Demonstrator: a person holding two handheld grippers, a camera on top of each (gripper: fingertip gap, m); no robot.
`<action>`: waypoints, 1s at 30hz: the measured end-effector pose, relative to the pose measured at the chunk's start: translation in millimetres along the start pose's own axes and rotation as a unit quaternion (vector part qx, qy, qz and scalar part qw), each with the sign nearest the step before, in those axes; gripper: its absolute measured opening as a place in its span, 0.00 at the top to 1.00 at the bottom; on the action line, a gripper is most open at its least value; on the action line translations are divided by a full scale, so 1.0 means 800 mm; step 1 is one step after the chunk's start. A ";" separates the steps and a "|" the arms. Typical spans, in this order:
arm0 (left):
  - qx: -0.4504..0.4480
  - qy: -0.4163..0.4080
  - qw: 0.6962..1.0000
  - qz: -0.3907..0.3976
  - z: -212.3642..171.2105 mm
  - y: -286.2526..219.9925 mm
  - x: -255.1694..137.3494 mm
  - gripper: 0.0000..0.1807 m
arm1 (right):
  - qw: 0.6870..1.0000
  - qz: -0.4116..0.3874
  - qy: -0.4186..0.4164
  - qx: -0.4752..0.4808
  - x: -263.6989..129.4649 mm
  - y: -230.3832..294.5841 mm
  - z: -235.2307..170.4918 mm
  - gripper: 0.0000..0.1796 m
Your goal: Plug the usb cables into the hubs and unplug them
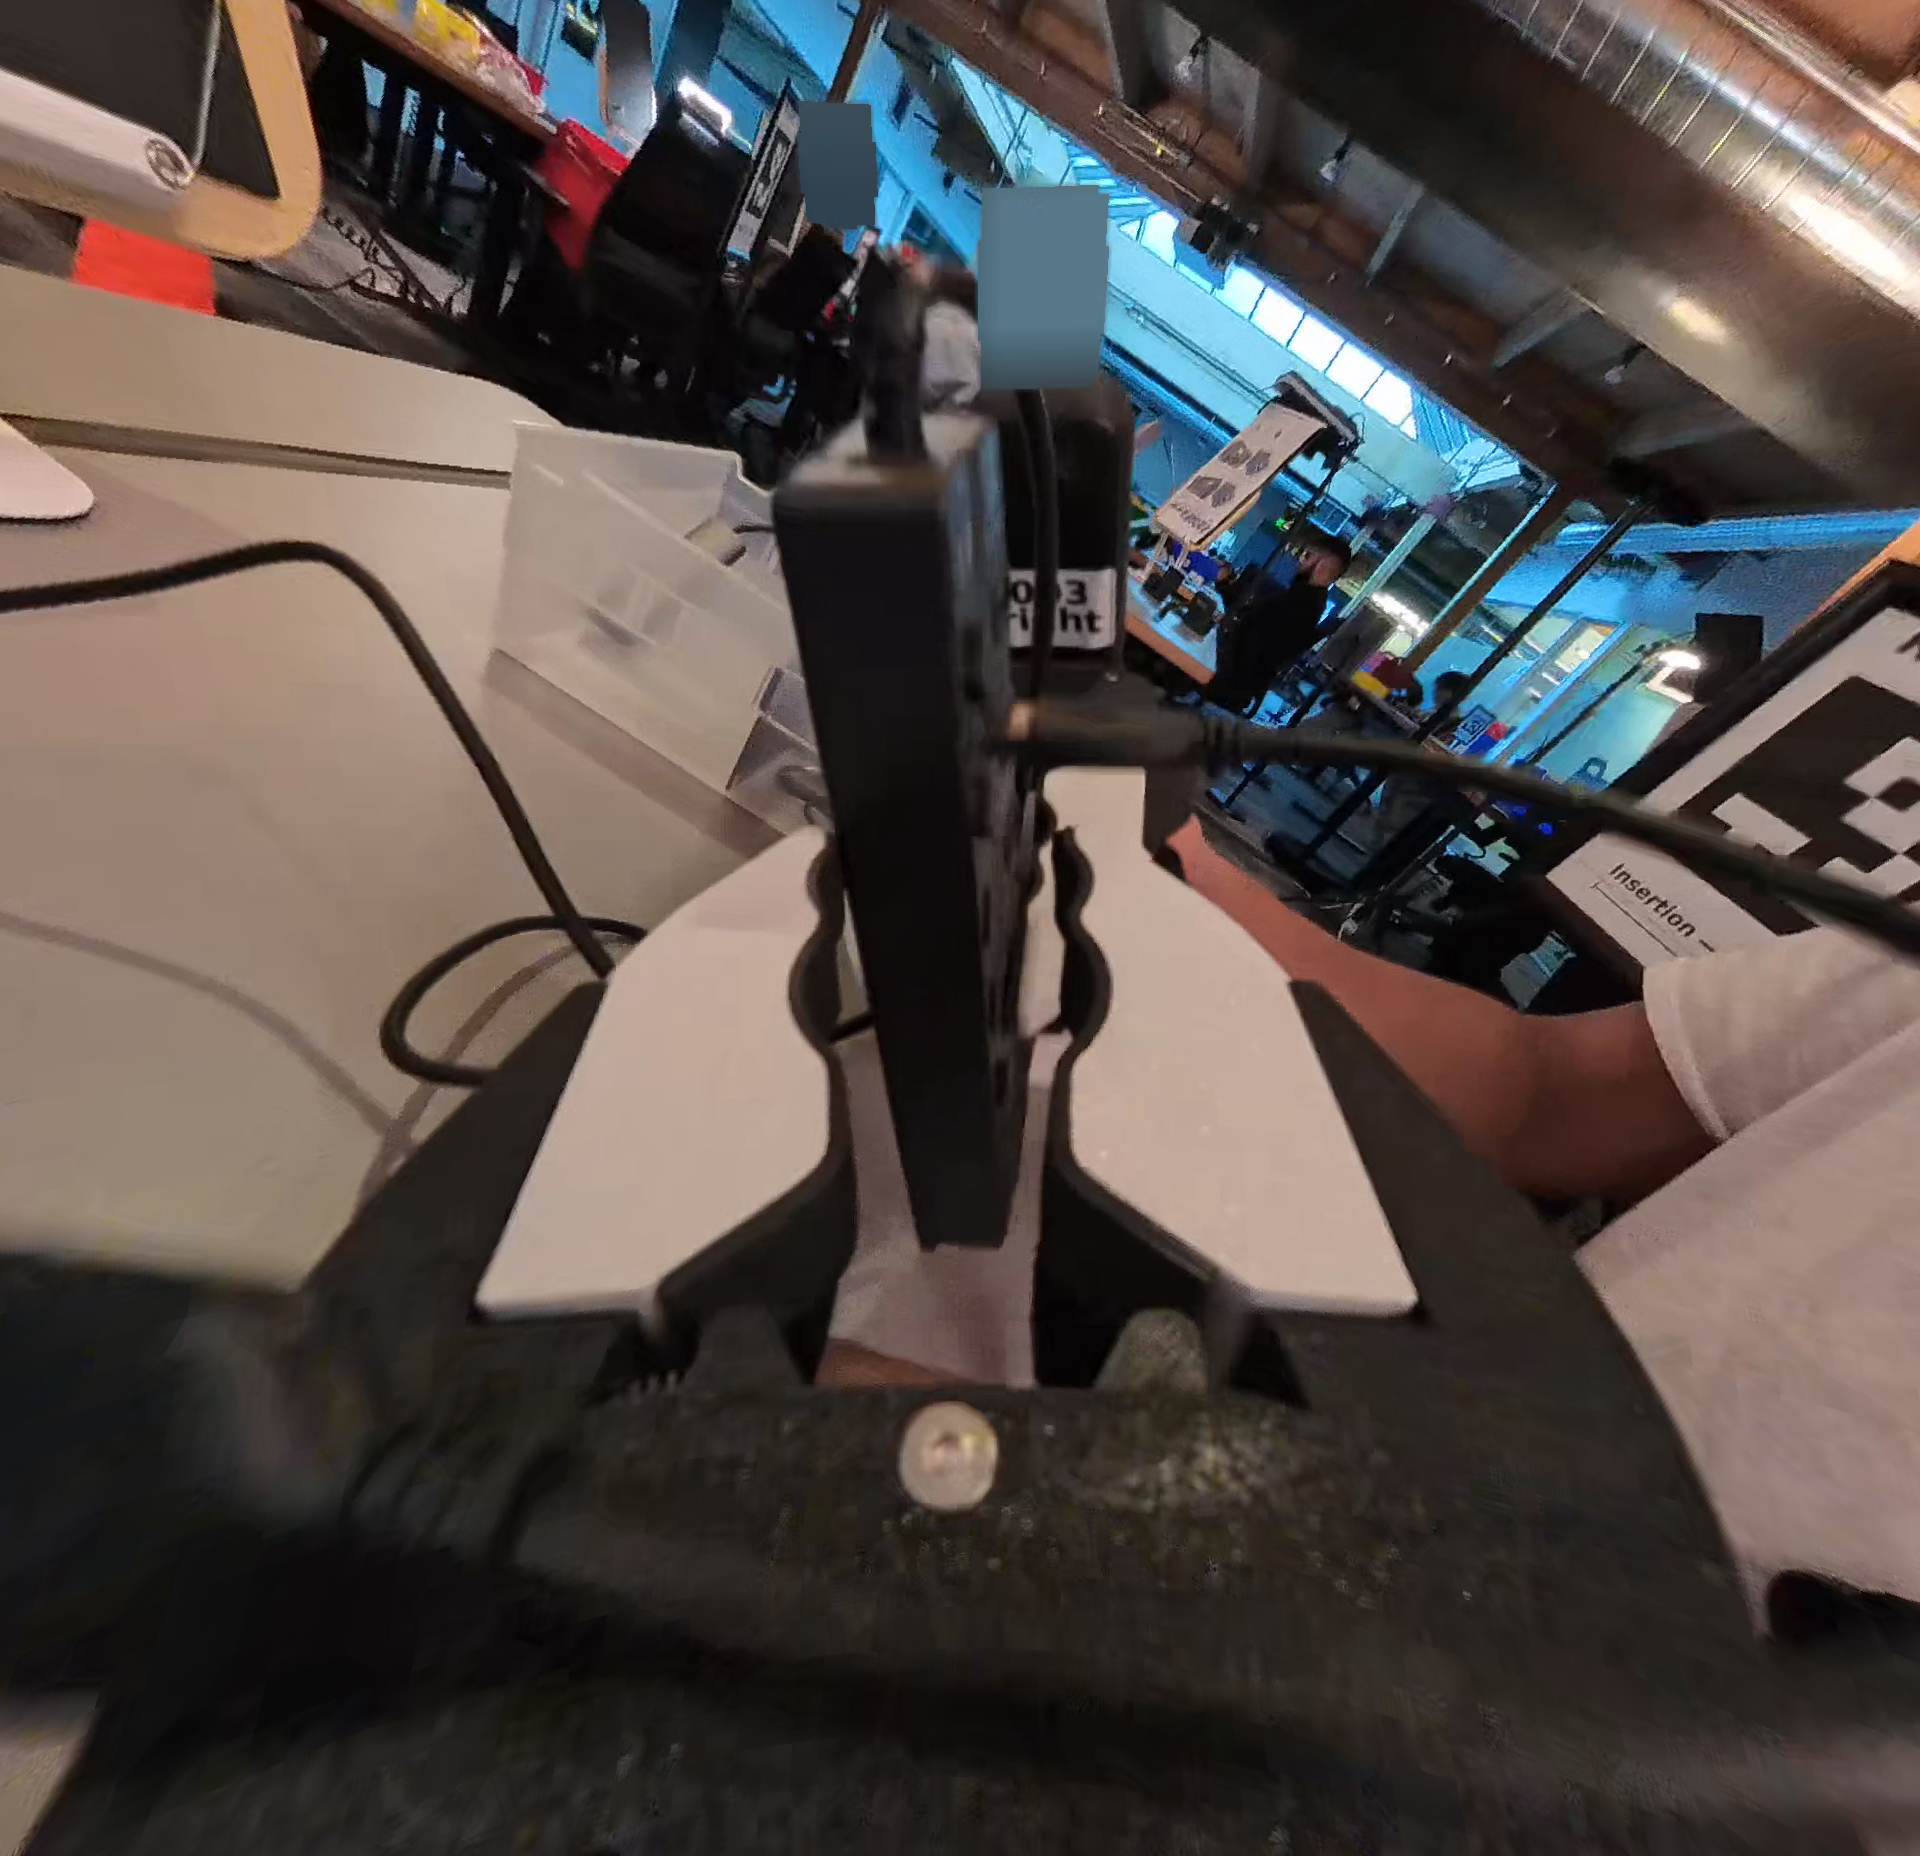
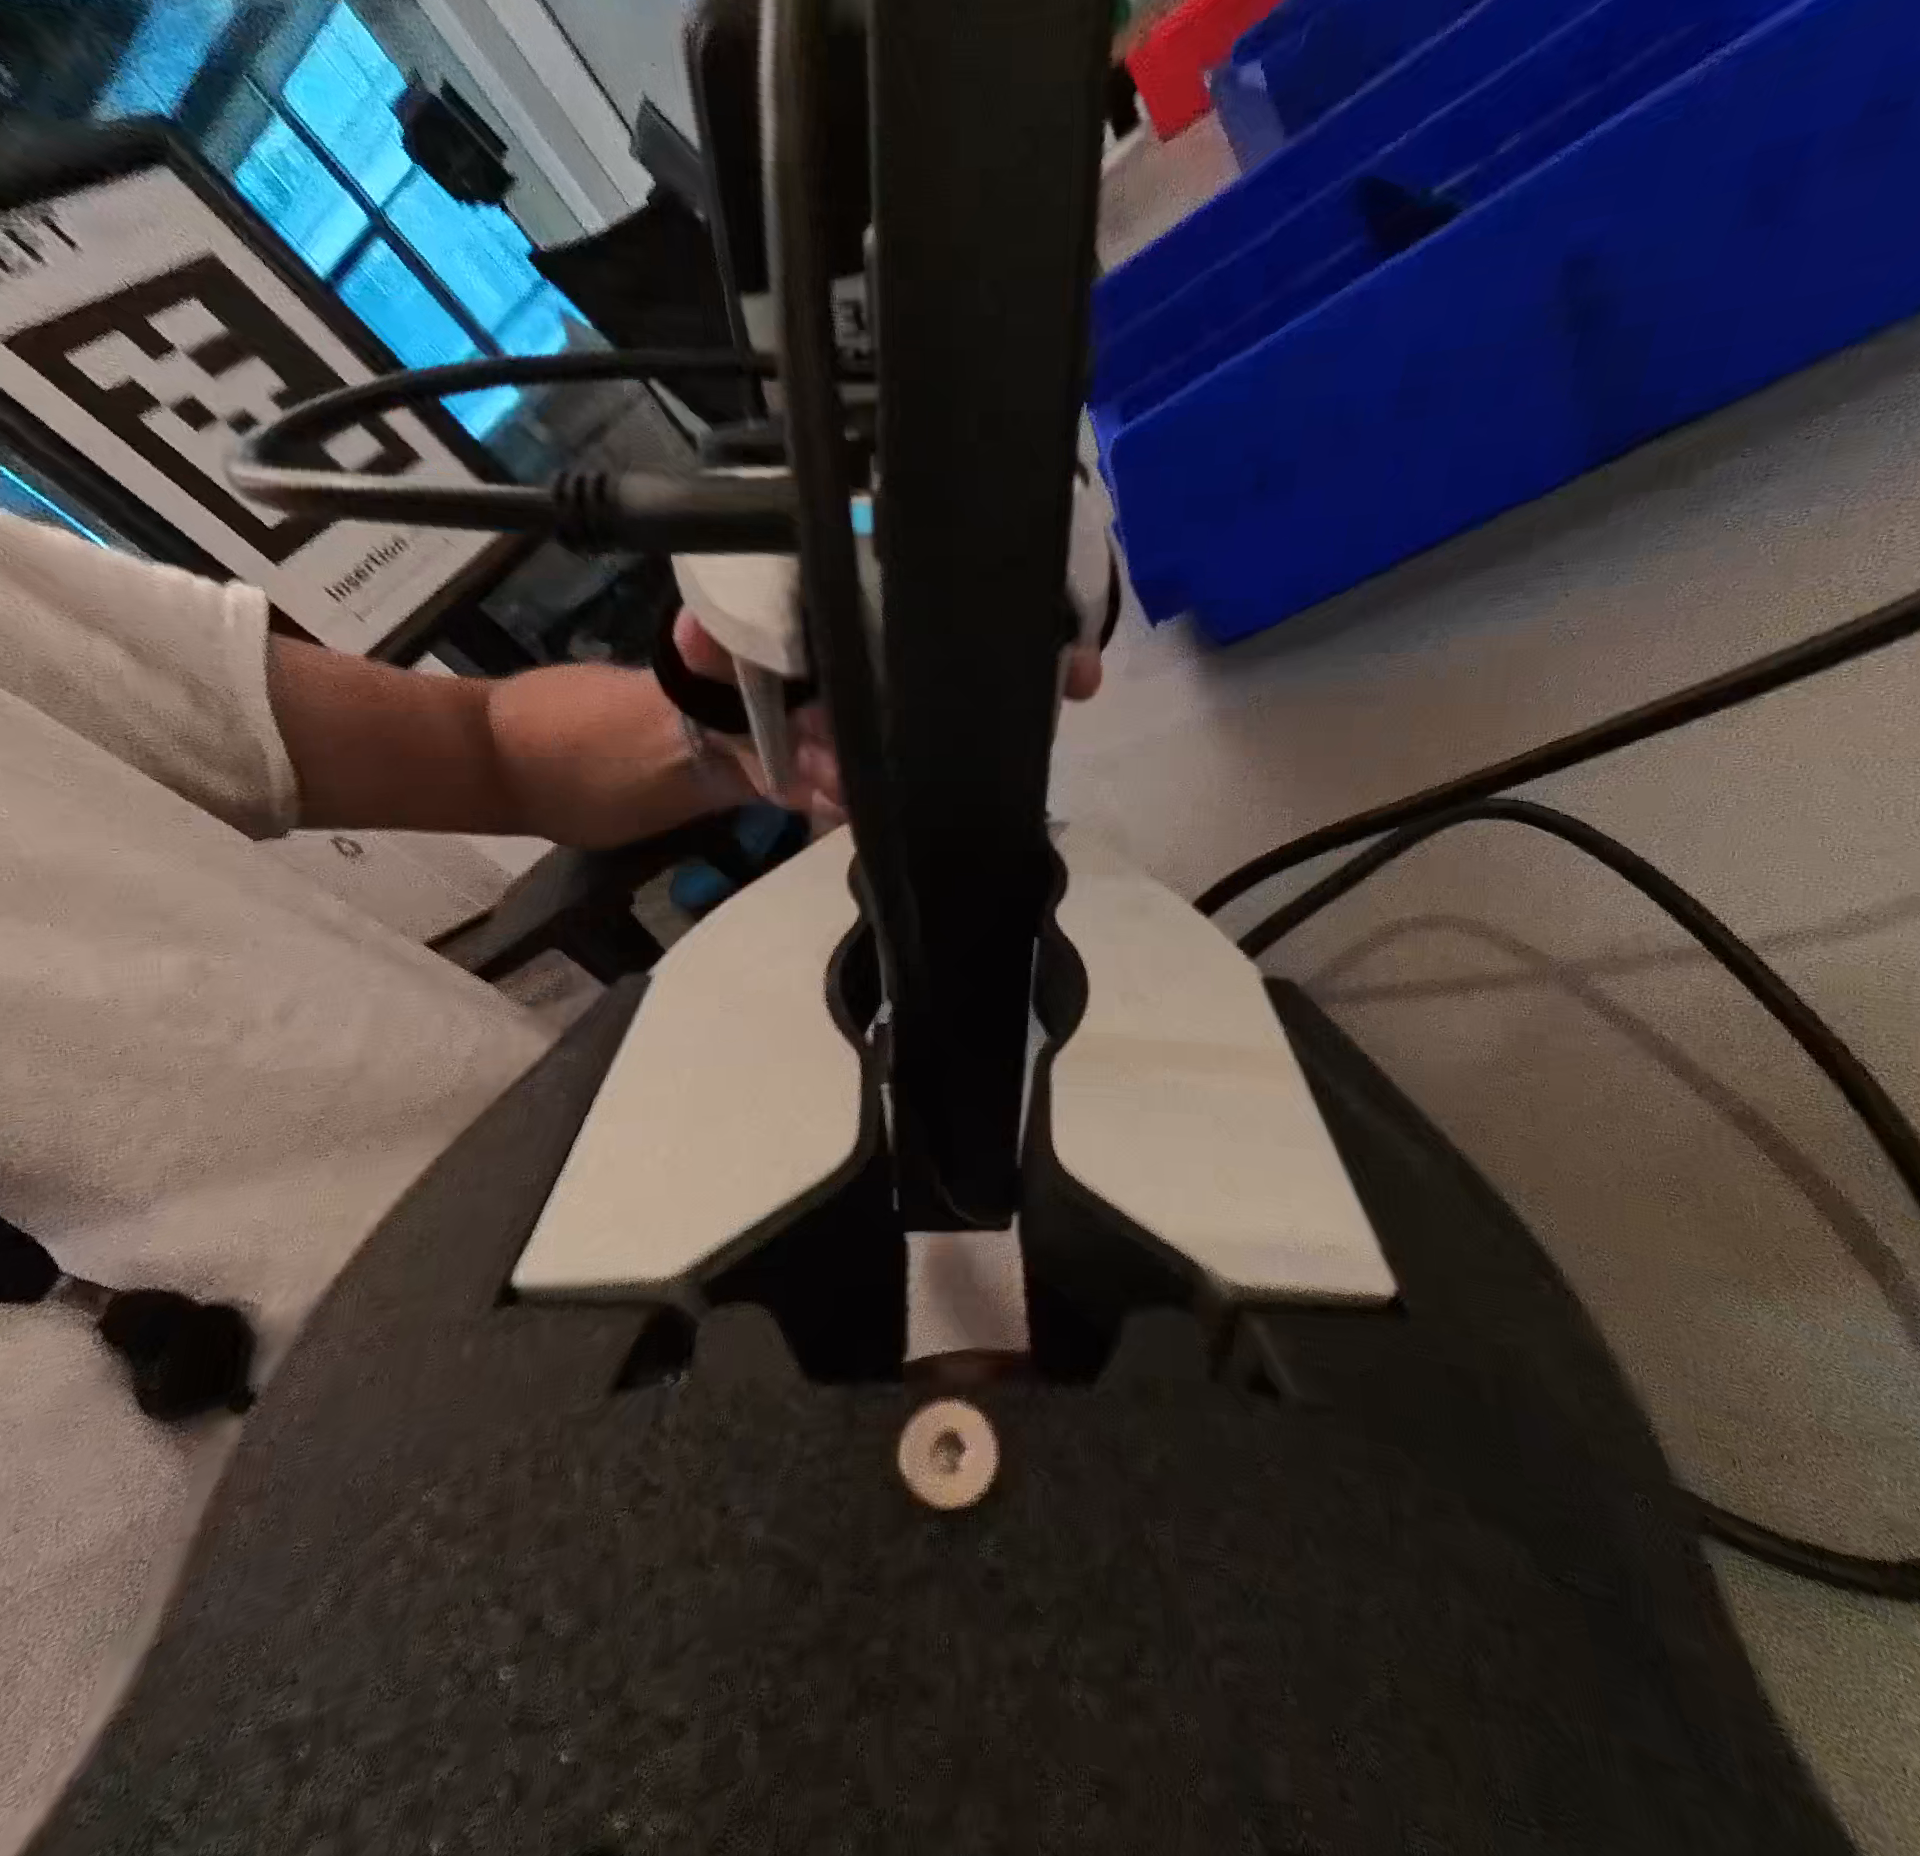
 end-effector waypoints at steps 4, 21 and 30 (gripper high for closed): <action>0.012 0.012 1.000 -0.001 -0.002 -0.001 0.001 0.85 | 1.000 0.011 0.013 -0.006 0.014 0.008 -0.004 0.86; 0.029 0.052 0.982 0.181 -0.007 0.016 -0.019 0.87 | 0.899 -0.384 -0.046 -0.206 0.004 0.079 -0.007 0.77; 0.026 0.071 0.979 0.190 -0.018 0.006 -0.008 0.87 | 0.867 -0.457 -0.112 -0.162 0.042 0.093 -0.018 0.83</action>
Point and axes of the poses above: each gripper's, where its closed fingertips meet, x out along the fingers, z out of its top, y = z × x across the jaws, the point moved 10 cm from there along -x, back along the fingers, and after that the axes turned 11 degrees about -z, right-handed, at the moved point
